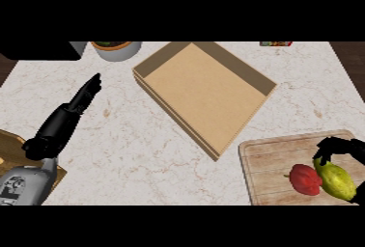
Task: Pick the pear from the cutting board and place it in the cardboard box
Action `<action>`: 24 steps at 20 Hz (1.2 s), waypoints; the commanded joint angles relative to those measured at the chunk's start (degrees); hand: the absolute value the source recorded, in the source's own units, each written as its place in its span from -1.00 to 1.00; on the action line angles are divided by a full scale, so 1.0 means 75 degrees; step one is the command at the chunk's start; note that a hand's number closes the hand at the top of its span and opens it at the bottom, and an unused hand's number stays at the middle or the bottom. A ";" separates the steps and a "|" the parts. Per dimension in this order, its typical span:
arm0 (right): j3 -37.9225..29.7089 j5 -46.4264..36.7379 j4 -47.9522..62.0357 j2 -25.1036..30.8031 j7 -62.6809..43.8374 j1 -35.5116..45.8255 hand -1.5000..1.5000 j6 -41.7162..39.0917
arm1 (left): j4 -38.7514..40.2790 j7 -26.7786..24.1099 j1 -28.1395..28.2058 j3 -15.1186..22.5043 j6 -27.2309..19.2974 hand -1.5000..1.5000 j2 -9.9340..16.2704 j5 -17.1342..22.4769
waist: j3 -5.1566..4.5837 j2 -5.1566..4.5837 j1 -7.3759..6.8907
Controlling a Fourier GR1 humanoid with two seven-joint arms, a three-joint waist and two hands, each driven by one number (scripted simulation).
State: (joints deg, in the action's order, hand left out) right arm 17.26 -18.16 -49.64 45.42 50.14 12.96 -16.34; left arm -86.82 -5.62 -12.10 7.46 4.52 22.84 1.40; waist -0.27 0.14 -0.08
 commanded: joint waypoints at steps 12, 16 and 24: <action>0.1121 -0.2098 -0.1899 -0.3332 -0.4613 0.3094 1.00 0.2444 | -0.0033 0.0058 -0.0469 0.0486 0.0392 0.00 -0.0318 -0.0190 | -0.0081 0.0005 -0.1164; 0.1565 -0.3112 -0.2300 -0.4099 -0.6344 0.4235 1.00 0.2544 | 0.0112 0.0213 -0.0699 0.0437 0.0368 0.00 -0.0299 -0.0237 | -0.0078 0.0093 -0.1005; 0.1345 -0.4228 -0.1810 -0.6017 -1.0983 0.6121 1.00 0.3612 | 0.0188 0.0163 -0.0587 0.0398 0.0319 0.00 -0.0358 -0.0235 | -0.0006 0.0053 -0.0741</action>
State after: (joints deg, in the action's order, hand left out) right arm 28.57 -46.91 -64.32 4.67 -17.65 52.76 6.42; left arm -85.40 -4.35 -16.58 10.63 6.89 20.06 -0.32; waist -0.59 0.71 -5.98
